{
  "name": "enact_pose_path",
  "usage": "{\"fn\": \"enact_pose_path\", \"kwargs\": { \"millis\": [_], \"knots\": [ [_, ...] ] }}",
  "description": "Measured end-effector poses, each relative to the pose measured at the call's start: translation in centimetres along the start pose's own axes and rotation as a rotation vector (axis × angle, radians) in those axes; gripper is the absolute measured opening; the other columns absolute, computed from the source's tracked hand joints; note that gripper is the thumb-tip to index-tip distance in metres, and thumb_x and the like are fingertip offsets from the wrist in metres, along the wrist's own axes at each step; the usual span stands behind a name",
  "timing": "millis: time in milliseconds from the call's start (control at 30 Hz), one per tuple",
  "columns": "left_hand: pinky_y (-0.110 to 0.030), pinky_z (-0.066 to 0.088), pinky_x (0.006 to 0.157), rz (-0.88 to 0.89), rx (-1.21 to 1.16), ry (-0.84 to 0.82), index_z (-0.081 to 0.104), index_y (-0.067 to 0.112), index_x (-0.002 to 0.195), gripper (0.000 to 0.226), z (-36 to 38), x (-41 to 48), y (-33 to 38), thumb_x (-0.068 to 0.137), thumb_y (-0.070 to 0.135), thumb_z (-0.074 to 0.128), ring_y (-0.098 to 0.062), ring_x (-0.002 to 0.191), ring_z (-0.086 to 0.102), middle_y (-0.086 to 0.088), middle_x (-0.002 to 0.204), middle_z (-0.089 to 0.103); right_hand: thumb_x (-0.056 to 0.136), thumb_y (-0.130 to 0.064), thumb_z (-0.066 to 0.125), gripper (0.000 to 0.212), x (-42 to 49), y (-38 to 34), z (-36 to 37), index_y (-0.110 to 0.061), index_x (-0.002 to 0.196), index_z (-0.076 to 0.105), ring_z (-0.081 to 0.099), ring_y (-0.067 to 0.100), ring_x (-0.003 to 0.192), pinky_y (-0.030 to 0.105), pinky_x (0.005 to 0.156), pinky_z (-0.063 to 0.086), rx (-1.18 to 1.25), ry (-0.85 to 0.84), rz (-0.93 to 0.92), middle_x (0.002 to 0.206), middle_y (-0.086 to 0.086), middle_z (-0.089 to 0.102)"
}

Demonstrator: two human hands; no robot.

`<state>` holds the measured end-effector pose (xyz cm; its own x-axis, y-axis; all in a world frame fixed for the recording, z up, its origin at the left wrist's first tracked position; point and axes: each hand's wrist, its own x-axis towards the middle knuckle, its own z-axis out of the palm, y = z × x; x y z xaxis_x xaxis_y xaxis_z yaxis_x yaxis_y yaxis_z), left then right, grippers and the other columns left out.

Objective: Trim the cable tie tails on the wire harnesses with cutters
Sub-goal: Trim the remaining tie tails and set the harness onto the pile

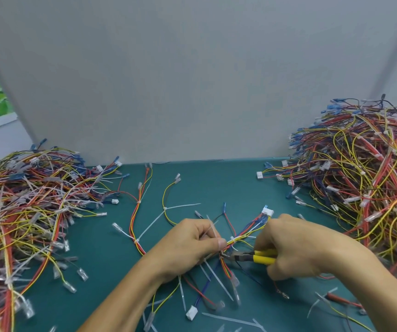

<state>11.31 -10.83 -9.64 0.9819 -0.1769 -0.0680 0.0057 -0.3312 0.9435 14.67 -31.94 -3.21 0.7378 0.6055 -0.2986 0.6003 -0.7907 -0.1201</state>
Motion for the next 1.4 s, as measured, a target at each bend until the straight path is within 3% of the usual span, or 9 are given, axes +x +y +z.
{"fn": "enact_pose_path", "kwargs": {
  "millis": [167, 267, 400, 600, 900, 1167, 1300, 1400],
  "knots": [
    [-0.025, 0.023, 0.047, -0.018, -0.017, 0.005, 0.057, 0.015, 0.070, 0.020, 0.0, 0.1, 0.0, 0.088, 0.017, 0.067, -0.010, 0.044, 0.030, 0.009, 0.046, 0.038, 0.070, -0.034, 0.064, 0.020, 0.0, 0.2, 0.0, -0.045, 0.057, 0.053, 0.048, 0.018, 0.067, 0.030, 0.053, 0.035, 0.008, -0.013, 0.000, 0.065, -0.007, 0.041],
    [-0.025, 0.022, 0.046, -0.021, -0.014, 0.003, 0.057, 0.015, 0.071, 0.020, 0.0, 0.1, 0.0, 0.088, 0.017, 0.066, -0.010, 0.043, 0.029, 0.009, 0.046, 0.037, 0.070, -0.034, 0.064, 0.016, 0.1, 0.4, 0.0, -0.033, 0.059, 0.053, 0.046, 0.017, 0.063, 0.031, 0.054, 0.037, -0.004, -0.001, 0.000, 0.062, -0.003, 0.044],
    [-0.025, 0.022, 0.046, -0.025, -0.011, 0.002, 0.057, 0.014, 0.071, 0.020, 0.0, 0.1, 0.1, 0.088, 0.017, 0.066, -0.010, 0.044, 0.029, 0.009, 0.046, 0.037, 0.069, -0.035, 0.064, 0.022, 0.1, 0.3, 0.0, -0.047, 0.056, 0.053, 0.047, 0.016, 0.064, 0.030, 0.053, 0.036, -0.004, -0.008, -0.001, 0.063, -0.005, 0.043],
    [-0.023, 0.022, 0.045, -0.019, -0.011, -0.010, 0.057, 0.011, 0.074, 0.018, 0.0, -0.1, 0.1, 0.089, 0.017, 0.066, -0.010, 0.043, 0.029, 0.009, 0.046, 0.037, 0.069, -0.035, 0.063, 0.015, 0.3, 0.2, 0.3, -0.039, 0.058, 0.054, 0.045, 0.020, 0.064, 0.029, 0.054, 0.036, -0.026, -0.005, 0.003, 0.064, -0.005, 0.041],
    [-0.026, 0.023, 0.048, -0.018, 0.017, -0.007, 0.057, 0.019, 0.067, 0.023, 0.0, -0.1, 0.2, 0.088, 0.019, 0.068, -0.011, 0.045, 0.030, 0.008, 0.048, 0.039, 0.074, -0.031, 0.063, 0.019, 0.5, 0.2, 0.6, -0.020, 0.065, 0.049, 0.058, 0.028, 0.086, 0.032, 0.056, 0.038, -0.070, 0.008, 0.004, 0.066, -0.003, 0.043],
    [-0.024, 0.023, 0.046, -0.030, -0.010, -0.002, 0.054, 0.016, 0.070, 0.022, 0.0, -0.4, 0.7, 0.090, 0.015, 0.064, -0.010, 0.044, 0.029, 0.009, 0.047, 0.037, 0.072, -0.030, 0.062, 0.020, 0.9, 0.6, 1.0, -0.018, 0.064, 0.048, 0.050, 0.026, 0.072, 0.031, 0.053, 0.036, -0.084, 0.048, 0.003, 0.064, 0.000, 0.043],
    [-0.022, 0.024, 0.048, -0.052, -0.236, 0.146, 0.048, 0.014, 0.068, 0.030, -0.4, -0.4, 1.5, 0.096, 0.006, 0.046, -0.012, 0.048, 0.029, 0.001, 0.056, 0.035, 0.072, -0.032, 0.060, 0.019, 0.6, 1.8, 0.0, -0.016, 0.070, 0.050, 0.045, 0.018, 0.062, 0.036, 0.058, 0.044, -0.025, 0.116, 0.004, 0.060, 0.001, 0.046],
    [-0.024, 0.032, 0.049, 0.002, -0.245, 0.267, 0.054, 0.012, 0.068, 0.034, -1.9, -0.8, 2.2, 0.097, 0.004, 0.038, -0.016, 0.054, 0.043, -0.004, 0.062, 0.048, 0.073, -0.034, 0.060, 0.021, 0.4, 2.2, -0.5, -0.022, 0.065, 0.045, 0.044, 0.016, 0.060, 0.034, 0.057, 0.041, -0.017, 0.173, 0.005, 0.061, -0.001, 0.049]
  ]
}}
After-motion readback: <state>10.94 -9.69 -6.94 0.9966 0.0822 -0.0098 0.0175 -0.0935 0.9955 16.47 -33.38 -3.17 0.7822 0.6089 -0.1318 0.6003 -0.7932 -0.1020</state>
